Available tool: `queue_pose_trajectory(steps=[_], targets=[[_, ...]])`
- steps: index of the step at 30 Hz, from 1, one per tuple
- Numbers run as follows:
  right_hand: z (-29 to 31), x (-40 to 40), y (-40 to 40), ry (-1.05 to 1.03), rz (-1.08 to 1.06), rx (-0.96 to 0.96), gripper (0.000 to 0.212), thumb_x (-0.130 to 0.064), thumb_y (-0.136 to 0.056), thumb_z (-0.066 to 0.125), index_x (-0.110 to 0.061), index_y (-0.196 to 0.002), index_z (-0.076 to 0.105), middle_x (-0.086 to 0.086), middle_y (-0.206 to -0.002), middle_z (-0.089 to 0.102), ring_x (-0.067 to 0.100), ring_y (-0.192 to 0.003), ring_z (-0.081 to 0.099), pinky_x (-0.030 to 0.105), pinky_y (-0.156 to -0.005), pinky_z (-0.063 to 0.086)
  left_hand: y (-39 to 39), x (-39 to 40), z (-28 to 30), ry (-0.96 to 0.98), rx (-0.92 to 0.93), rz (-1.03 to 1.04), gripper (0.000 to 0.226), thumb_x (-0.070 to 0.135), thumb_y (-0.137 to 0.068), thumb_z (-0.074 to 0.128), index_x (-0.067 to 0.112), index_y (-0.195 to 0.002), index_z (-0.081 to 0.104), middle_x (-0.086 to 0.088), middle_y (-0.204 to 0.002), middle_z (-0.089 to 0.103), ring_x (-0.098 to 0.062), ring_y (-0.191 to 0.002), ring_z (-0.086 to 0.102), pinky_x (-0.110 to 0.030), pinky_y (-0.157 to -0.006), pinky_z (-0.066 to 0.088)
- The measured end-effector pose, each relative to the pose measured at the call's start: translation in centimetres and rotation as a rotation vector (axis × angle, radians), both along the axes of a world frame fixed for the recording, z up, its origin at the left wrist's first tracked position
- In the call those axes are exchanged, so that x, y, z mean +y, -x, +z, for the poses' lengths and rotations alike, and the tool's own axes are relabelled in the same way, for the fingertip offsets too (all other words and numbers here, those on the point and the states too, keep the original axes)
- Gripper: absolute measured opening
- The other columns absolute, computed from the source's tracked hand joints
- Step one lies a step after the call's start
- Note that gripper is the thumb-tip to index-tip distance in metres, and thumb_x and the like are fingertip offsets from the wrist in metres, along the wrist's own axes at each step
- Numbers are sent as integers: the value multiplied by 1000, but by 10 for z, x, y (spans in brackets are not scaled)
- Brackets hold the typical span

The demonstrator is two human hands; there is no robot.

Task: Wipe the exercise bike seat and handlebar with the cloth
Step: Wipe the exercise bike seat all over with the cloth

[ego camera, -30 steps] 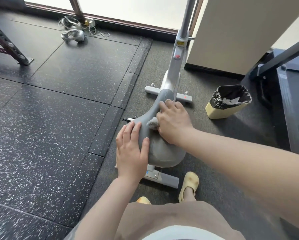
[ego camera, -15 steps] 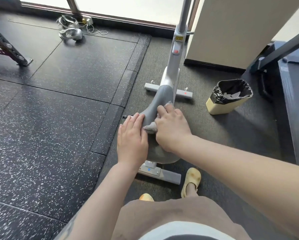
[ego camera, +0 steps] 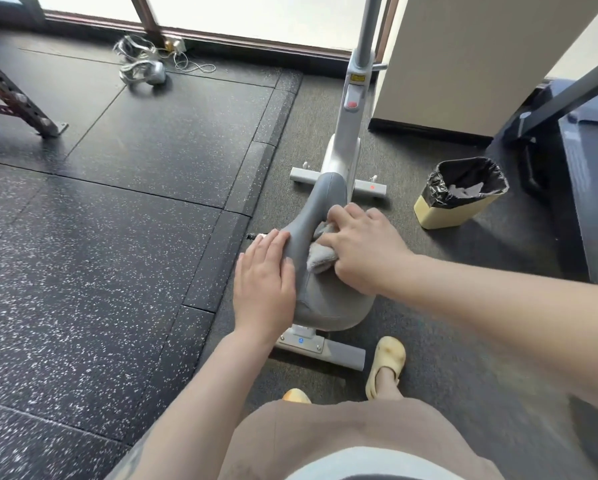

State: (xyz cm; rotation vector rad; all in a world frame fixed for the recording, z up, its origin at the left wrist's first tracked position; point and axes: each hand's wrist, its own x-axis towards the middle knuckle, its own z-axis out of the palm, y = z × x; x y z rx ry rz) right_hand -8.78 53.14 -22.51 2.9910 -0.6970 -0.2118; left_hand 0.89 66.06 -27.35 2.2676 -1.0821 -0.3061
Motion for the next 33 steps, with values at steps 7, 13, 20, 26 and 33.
queue_pose_trajectory(steps=[7, 13, 20, 26, 33], targets=[[-3, 11, -46, 32, -118, 161, 41, -31, -90, 39, -14, -119, 62, 7, -125, 42, 27, -116, 35, 37, -88, 31, 3, -2, 0, -1, -15, 33, 43, 19, -95, 43, 21, -137, 45, 2, -146, 43, -19, -138, 31, -42, -114, 22], [-4, 5, -15, 29, -65, 34, 32, -26, -86, 41, -19, -110, 62, 8, -113, 46, 28, -105, 44, 37, -75, 30, 0, 0, -2, 20, -23, 5, 42, 19, -95, 45, 19, -137, 46, 0, -144, 44, -21, -137, 32, -43, -114, 23], [-6, 9, -23, -139, -128, 42, 33, -27, -86, 42, -18, -109, 64, 5, -102, 41, 27, -104, 44, 34, -75, 31, 4, -1, 1, 23, 18, 46, 42, 18, -94, 44, 21, -136, 46, 2, -145, 43, -18, -138, 30, -43, -114, 21], [-4, -2, -51, -60, -237, -9, 37, -25, -92, 39, -11, -118, 61, 9, -124, 45, 28, -110, 44, 37, -82, 36, 2, -2, 1, 17, 34, 42, 43, 19, -94, 44, 21, -137, 45, 2, -146, 43, -17, -138, 30, -42, -115, 20], [0, 30, 19, -147, -83, -243, 34, -20, -69, 51, -16, -96, 71, 6, -104, 51, 28, -100, 45, 38, -82, 40, 3, -2, 2, 51, 18, 39, 47, 27, -89, 37, 20, -134, 48, 1, -143, 46, -20, -136, 34, -44, -113, 24]])
